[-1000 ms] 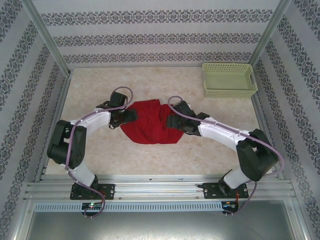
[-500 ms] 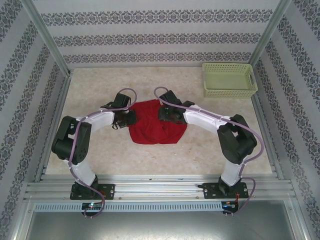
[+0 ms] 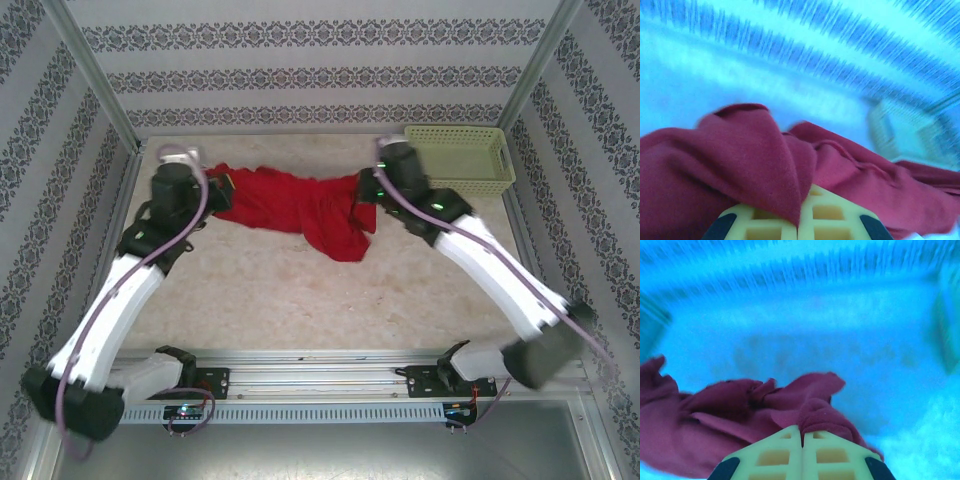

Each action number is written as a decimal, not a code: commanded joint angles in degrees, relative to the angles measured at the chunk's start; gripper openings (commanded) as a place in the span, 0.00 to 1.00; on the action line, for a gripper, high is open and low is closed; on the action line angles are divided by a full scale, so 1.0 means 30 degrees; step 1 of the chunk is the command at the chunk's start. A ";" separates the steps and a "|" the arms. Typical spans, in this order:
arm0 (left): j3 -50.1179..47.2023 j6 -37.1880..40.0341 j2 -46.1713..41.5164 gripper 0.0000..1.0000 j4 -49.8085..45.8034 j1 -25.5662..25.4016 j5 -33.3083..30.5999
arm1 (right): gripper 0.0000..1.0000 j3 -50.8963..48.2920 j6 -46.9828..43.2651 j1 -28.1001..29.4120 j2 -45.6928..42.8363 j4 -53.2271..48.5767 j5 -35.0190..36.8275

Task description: Fold the inside-out t-shirt

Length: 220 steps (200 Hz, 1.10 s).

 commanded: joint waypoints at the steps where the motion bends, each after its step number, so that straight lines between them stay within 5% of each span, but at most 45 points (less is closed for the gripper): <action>1: -0.0542 0.0707 -0.1289 0.00 0.0308 0.0173 -0.1880 | 0.00 -0.1695 0.0135 -0.0325 -0.1865 0.0412 0.0095; 30: -0.1540 0.0167 0.0190 0.00 -0.1766 0.0190 -0.2381 | 0.00 -0.4447 0.1379 -0.0490 -0.2269 0.0935 0.0217; 81: -0.2385 -0.0265 0.3946 0.00 -0.4340 0.0802 -0.0146 | 0.00 -0.7062 0.2906 -0.0606 0.0001 0.0482 -0.0468; 122: 0.0250 -0.0174 0.4194 0.00 -0.4236 0.2004 0.2022 | 0.00 -0.3925 0.1424 -0.0613 -0.0704 -0.0653 0.0568; 157: 0.0696 -0.0265 0.1395 0.00 -0.0158 0.2011 0.2771 | 0.00 -0.1336 0.0181 -0.0127 -0.3104 -0.1082 0.1938; 203: -0.3916 -0.0751 0.1034 0.14 -0.0689 0.2001 0.2378 | 0.00 -0.6690 0.2219 0.3725 -0.5206 -0.0305 0.3642; 220: -0.5154 -0.1183 0.2048 0.32 -0.2116 0.2001 0.2579 | 0.00 -0.9977 0.4824 0.4894 -0.4716 0.0273 0.3348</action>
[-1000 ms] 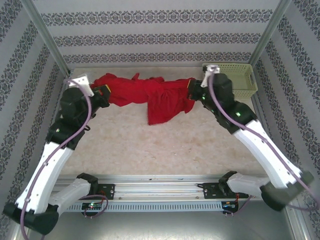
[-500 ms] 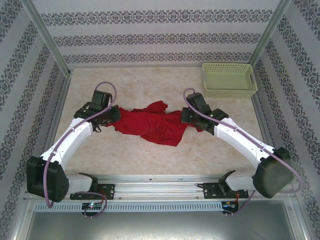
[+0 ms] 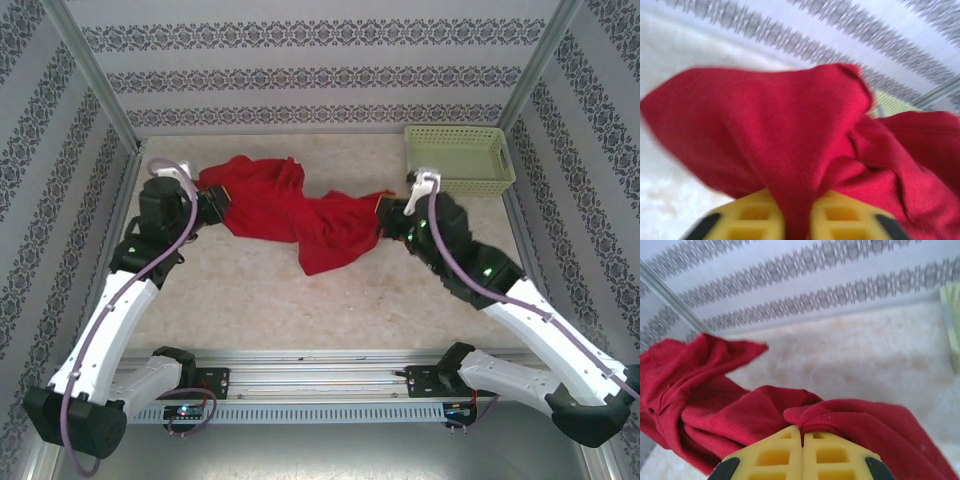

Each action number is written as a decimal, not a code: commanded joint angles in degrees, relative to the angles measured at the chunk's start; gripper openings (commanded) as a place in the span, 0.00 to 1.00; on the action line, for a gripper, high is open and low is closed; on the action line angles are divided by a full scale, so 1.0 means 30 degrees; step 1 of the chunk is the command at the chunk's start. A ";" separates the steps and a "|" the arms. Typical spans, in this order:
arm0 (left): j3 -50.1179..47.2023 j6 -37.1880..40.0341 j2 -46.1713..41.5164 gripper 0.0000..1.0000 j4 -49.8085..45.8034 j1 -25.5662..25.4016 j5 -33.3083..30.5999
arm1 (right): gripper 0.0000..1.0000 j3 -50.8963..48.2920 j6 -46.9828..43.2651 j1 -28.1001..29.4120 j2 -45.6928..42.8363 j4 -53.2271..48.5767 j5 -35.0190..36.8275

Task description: Fold the inside-out t-shirt

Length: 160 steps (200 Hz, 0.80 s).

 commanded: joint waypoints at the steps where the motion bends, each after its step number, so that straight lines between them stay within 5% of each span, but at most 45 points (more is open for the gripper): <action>1: -0.2138 -0.0795 0.1983 0.33 -0.2425 0.0280 -0.0258 | 0.00 -0.4113 0.3203 0.1325 0.1528 -0.0699 0.0929; 30: -0.2015 -0.0986 0.3676 0.53 -0.4307 -0.0115 0.0155 | 0.00 -0.7315 0.6661 0.3366 0.3910 0.0982 0.0361; 66: 0.0267 -0.1169 0.5235 0.70 -0.5231 -0.3586 -0.2240 | 0.00 -0.7080 0.8210 0.4706 0.6282 0.1357 0.0739; 113: 0.3370 -0.1714 1.0082 0.76 -0.3575 -0.6660 -0.2924 | 0.00 -0.7062 0.8799 0.5017 0.5689 0.1271 0.1965; 160: 0.7190 -0.1883 1.6080 0.75 -0.1599 -0.7379 -0.2458 | 0.00 -0.7708 0.9212 0.5164 0.4957 0.1436 0.2277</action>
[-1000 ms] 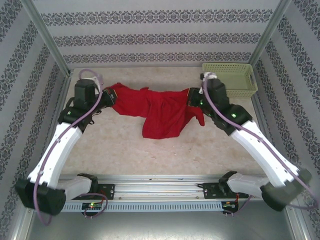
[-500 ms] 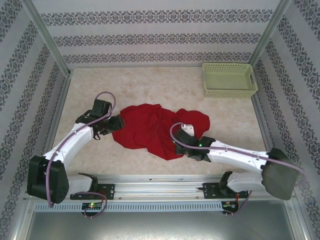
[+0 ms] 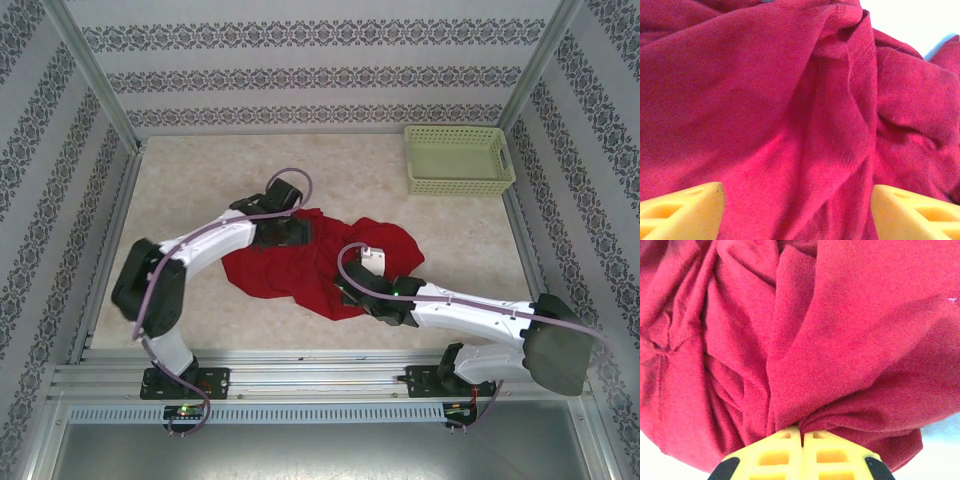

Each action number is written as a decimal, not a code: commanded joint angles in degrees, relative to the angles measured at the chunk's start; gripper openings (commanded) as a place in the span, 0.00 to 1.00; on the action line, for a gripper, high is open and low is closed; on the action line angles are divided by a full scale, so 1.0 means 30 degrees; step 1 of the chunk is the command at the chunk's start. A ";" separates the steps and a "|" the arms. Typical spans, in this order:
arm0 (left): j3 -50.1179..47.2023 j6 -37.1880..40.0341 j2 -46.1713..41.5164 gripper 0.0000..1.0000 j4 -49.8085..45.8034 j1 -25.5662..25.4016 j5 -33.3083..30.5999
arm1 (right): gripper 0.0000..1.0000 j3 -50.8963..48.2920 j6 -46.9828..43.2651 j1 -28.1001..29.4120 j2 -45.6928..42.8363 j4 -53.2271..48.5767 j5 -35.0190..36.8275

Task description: Fold the inside-out t-shirt

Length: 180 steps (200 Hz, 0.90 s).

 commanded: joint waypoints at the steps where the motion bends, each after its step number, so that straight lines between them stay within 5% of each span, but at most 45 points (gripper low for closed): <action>1: 0.1549 -0.0513 0.2053 0.75 0.1318 -0.0237 -0.0142 | 0.00 -0.0442 0.0742 0.0275 -0.0442 0.0190 0.0929; 24: 0.3093 -0.0524 0.4094 0.64 0.1315 -0.0228 -0.0206 | 0.00 -0.0737 0.1062 0.0318 -0.0441 0.0238 0.0993; 68: 0.2781 0.0116 0.2222 0.00 0.0523 0.0132 -0.1406 | 0.00 -0.0652 0.1949 0.0264 -0.0223 -0.1123 0.1564; 108: -0.5576 -0.1086 -0.8563 0.00 0.1473 0.0289 -0.4000 | 0.00 -0.0434 0.1483 -0.0734 0.0032 -0.1424 0.0947; 135: -1.0276 -0.3569 -1.6493 0.00 -0.2243 0.0277 -0.6334 | 0.02 0.0376 0.0129 -0.1591 0.0600 -0.1224 0.0217; 151: -1.2304 -0.5431 -2.0341 0.00 -0.4979 0.0292 -0.7050 | 0.12 0.1404 -0.0873 -0.1889 0.1291 -0.1491 -0.0015; 180: -1.4872 -0.8149 -2.4550 0.00 -0.7772 0.0292 -0.7121 | 0.48 0.4473 -0.3573 -0.2080 0.2398 -0.2939 0.0412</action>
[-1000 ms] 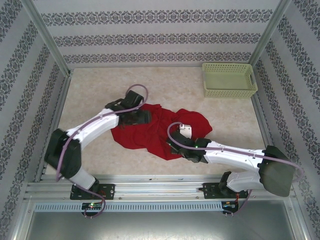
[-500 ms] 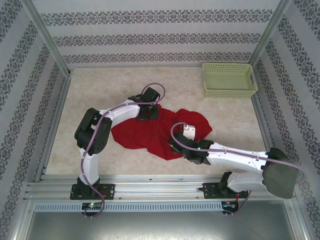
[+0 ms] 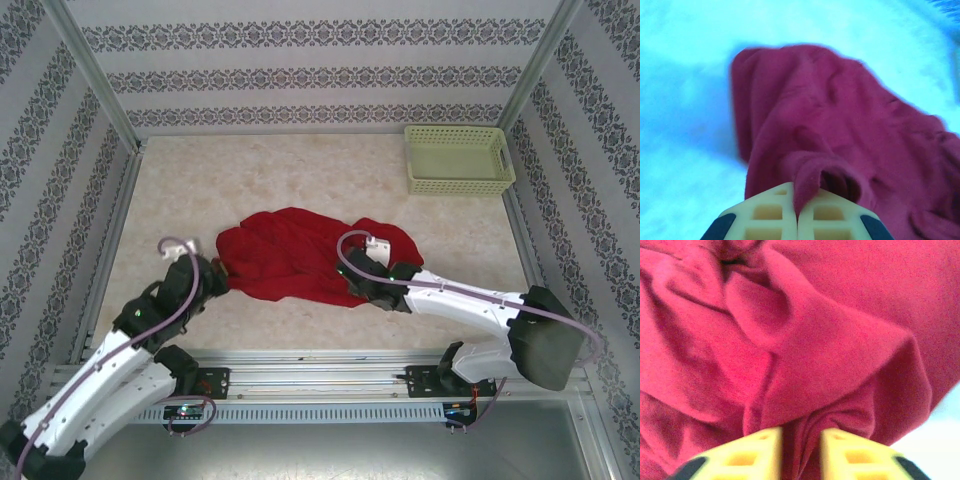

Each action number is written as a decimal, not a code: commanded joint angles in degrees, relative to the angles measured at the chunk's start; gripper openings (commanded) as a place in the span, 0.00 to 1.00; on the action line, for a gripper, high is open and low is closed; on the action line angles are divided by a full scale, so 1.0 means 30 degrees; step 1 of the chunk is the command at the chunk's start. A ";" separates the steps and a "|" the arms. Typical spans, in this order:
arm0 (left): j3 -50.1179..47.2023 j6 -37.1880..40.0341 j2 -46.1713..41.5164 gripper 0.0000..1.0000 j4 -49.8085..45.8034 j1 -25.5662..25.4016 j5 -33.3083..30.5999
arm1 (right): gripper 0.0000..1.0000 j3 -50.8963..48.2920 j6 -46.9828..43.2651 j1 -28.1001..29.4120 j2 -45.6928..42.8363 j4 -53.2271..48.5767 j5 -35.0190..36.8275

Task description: Fold the inside-out t-shirt

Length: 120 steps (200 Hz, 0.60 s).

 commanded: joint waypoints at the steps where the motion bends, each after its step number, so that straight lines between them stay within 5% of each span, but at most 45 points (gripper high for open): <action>1: -0.1836 -0.3372 -0.1904 0.00 -0.4448 0.0110 -0.1129 | 0.49 0.2734 -0.2836 -0.0159 0.0665 -0.1354 0.0389; 15: -0.2348 -0.3844 -0.2699 0.00 -0.4954 0.0110 -0.1359 | 0.62 0.4389 -0.4508 -0.0524 0.1212 -0.1808 0.0484; 37: -0.2469 -0.3780 -0.2683 0.00 -0.4825 0.0110 -0.1601 | 0.71 0.6989 -0.6610 -0.1715 0.2912 -0.1656 -0.0808; 120: -0.2002 -0.3241 -0.2344 0.00 -0.5074 0.0143 -0.2398 | 0.69 1.9989 -1.0719 -0.4534 1.5422 -0.3910 -0.5679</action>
